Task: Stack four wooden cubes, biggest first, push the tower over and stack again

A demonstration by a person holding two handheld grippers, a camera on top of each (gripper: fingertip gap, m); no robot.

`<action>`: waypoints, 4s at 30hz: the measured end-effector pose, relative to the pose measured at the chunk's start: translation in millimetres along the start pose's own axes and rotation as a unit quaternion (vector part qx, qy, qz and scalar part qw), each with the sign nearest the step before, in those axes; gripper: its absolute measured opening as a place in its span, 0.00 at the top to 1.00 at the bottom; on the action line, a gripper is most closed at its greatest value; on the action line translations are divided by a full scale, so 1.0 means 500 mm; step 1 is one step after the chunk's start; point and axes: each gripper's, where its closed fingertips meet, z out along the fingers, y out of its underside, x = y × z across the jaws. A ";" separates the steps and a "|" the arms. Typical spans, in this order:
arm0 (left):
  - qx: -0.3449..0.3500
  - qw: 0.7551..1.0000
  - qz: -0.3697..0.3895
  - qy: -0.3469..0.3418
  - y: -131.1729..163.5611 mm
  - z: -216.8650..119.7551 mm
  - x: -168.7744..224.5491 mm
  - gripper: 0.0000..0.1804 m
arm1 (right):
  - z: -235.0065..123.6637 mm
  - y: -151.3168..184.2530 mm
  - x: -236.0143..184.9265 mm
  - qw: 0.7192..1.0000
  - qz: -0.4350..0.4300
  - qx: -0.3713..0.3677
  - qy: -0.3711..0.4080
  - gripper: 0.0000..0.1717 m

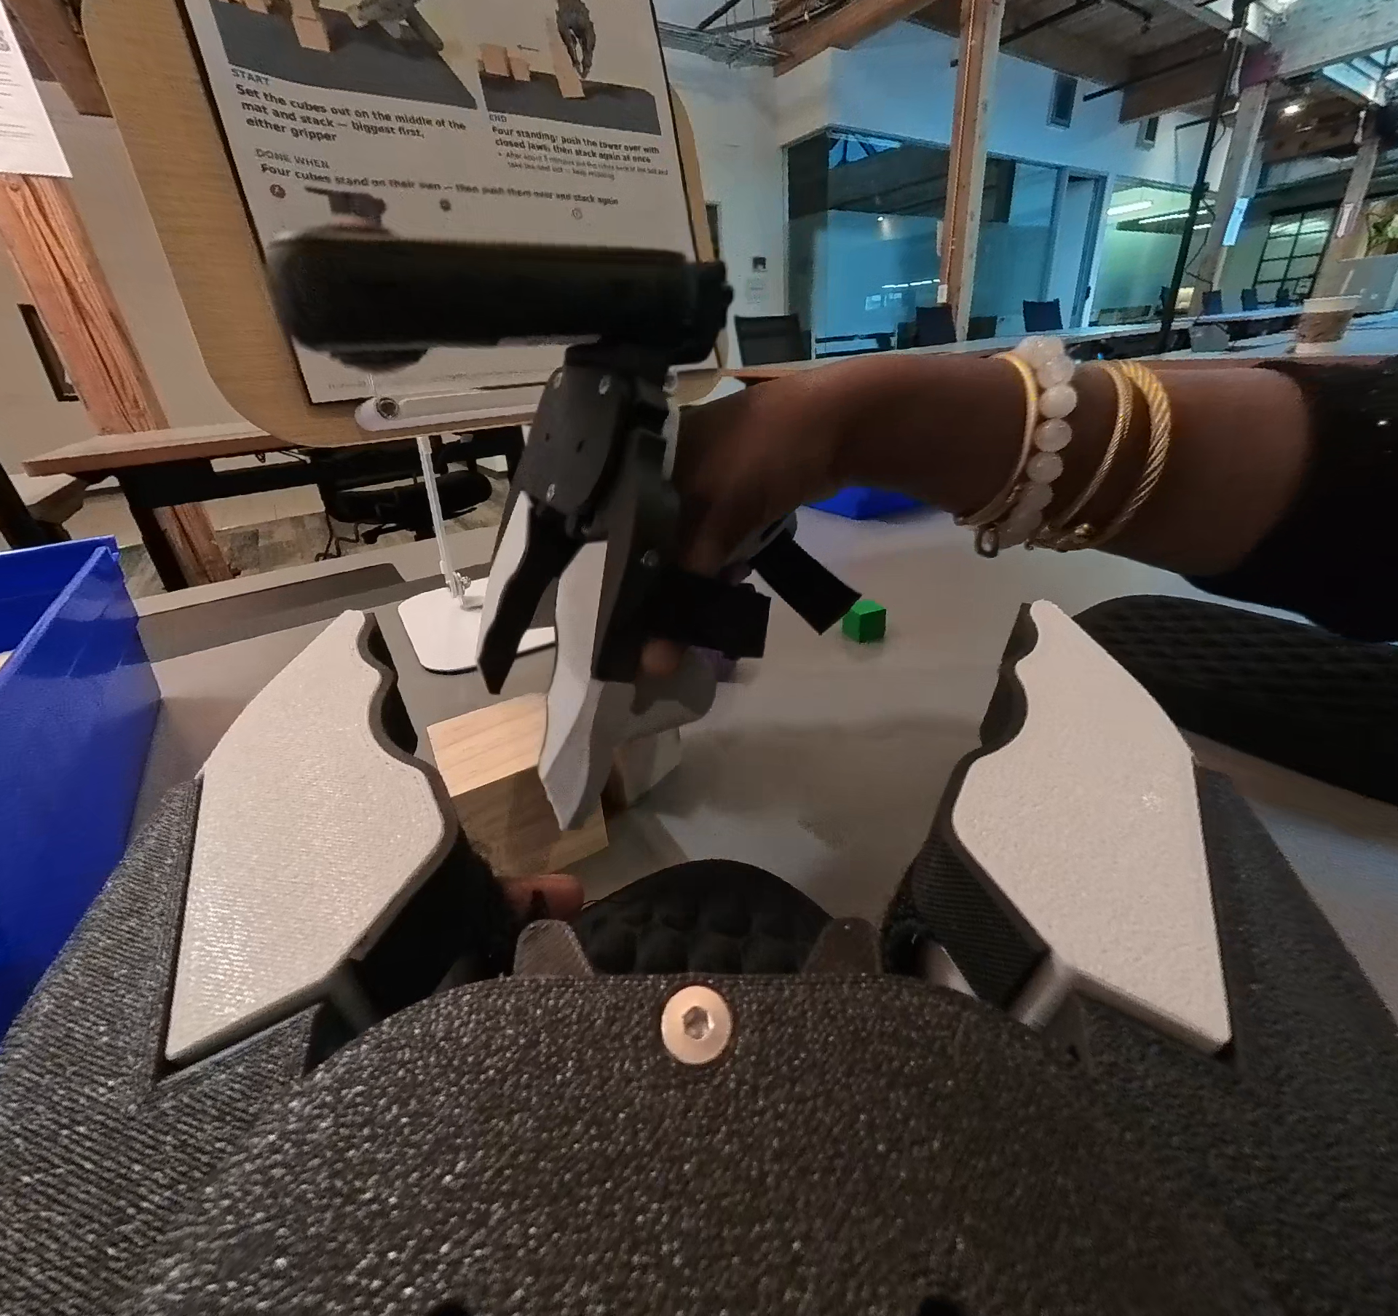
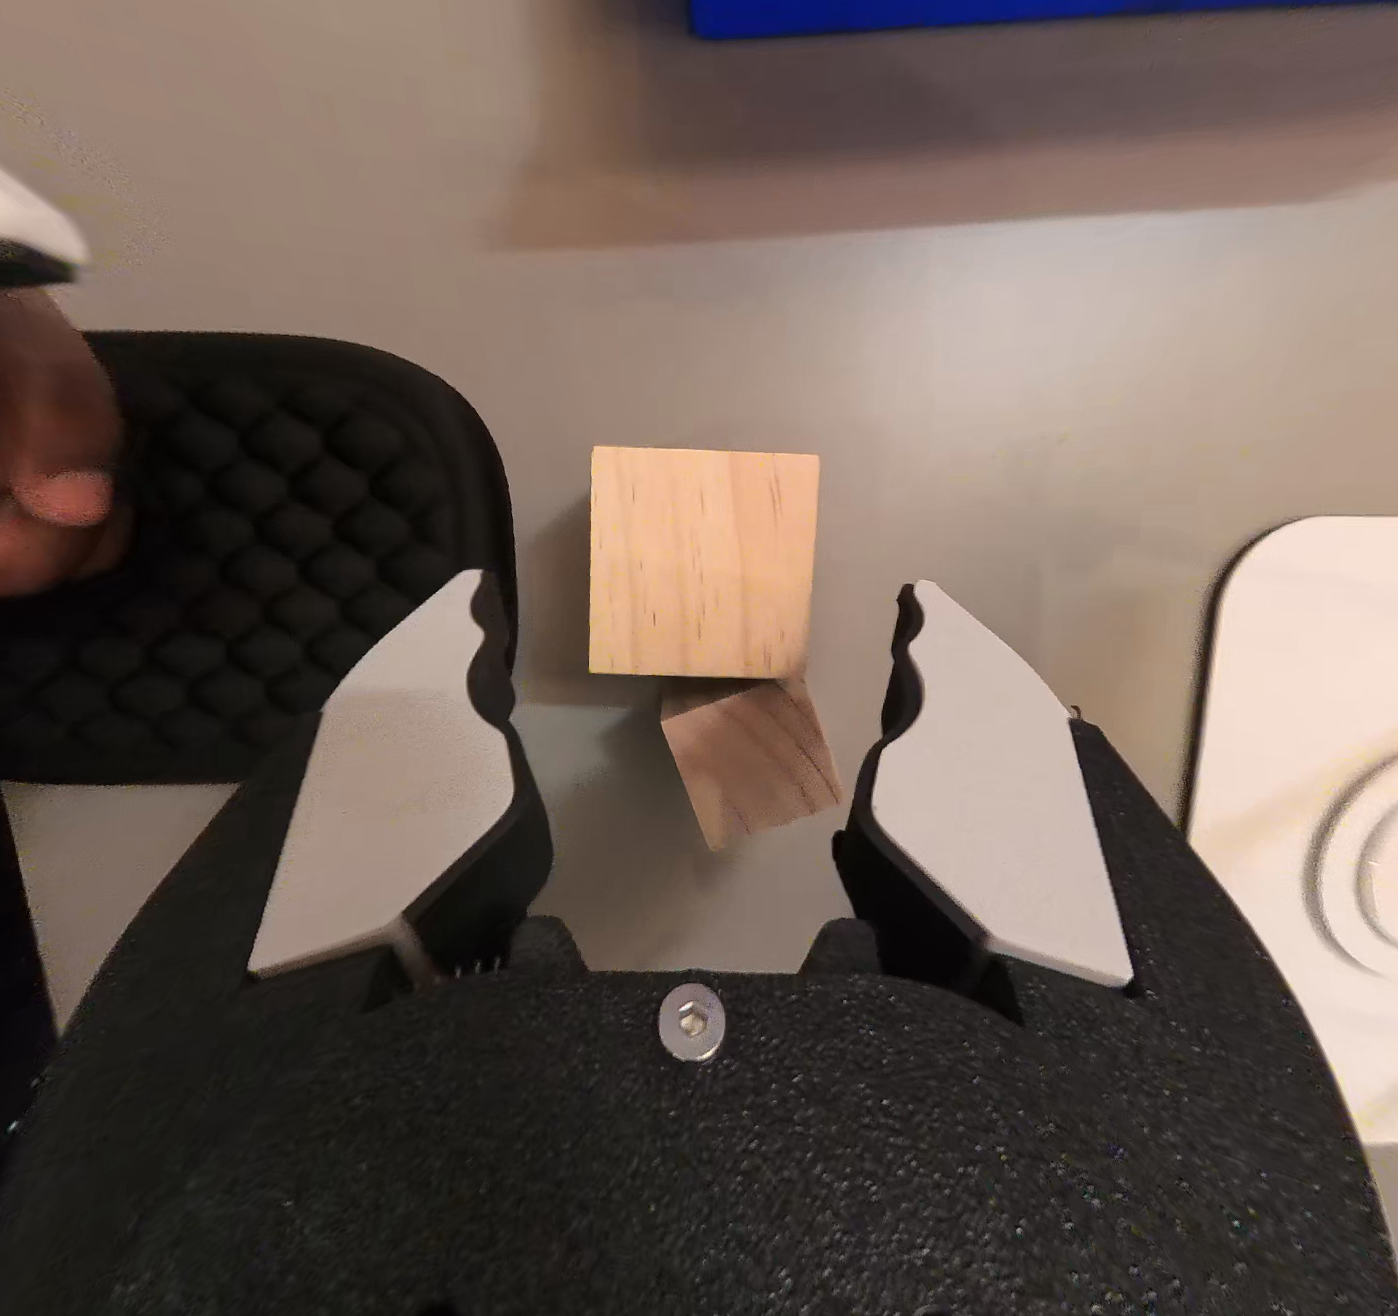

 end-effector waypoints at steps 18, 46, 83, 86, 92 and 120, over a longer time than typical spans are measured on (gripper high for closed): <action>0.000 1.000 -0.002 0.000 0.000 0.000 -0.002 0.19 | 0.059 0.026 0.001 0.996 -0.001 -0.089 0.003 0.59; -0.004 1.000 -0.003 -0.002 0.003 0.001 -0.002 0.20 | -0.127 0.026 -0.011 0.999 0.000 0.020 0.044 0.60; -0.010 1.000 0.005 -0.002 0.006 0.003 0.000 0.20 | -0.085 0.264 -0.122 0.999 0.027 0.023 0.005 0.60; -0.009 1.000 0.005 -0.002 0.005 0.003 0.000 0.20 | -0.091 0.261 -0.124 0.999 0.026 0.026 0.003 0.58; -0.010 1.000 0.005 -0.002 0.006 0.003 0.001 0.20 | -0.141 0.240 -0.111 0.999 0.035 0.039 0.012 0.49; -0.008 1.000 0.000 0.001 0.005 0.002 0.001 0.20 | -0.034 0.049 0.023 0.999 0.010 -0.041 -0.010 0.47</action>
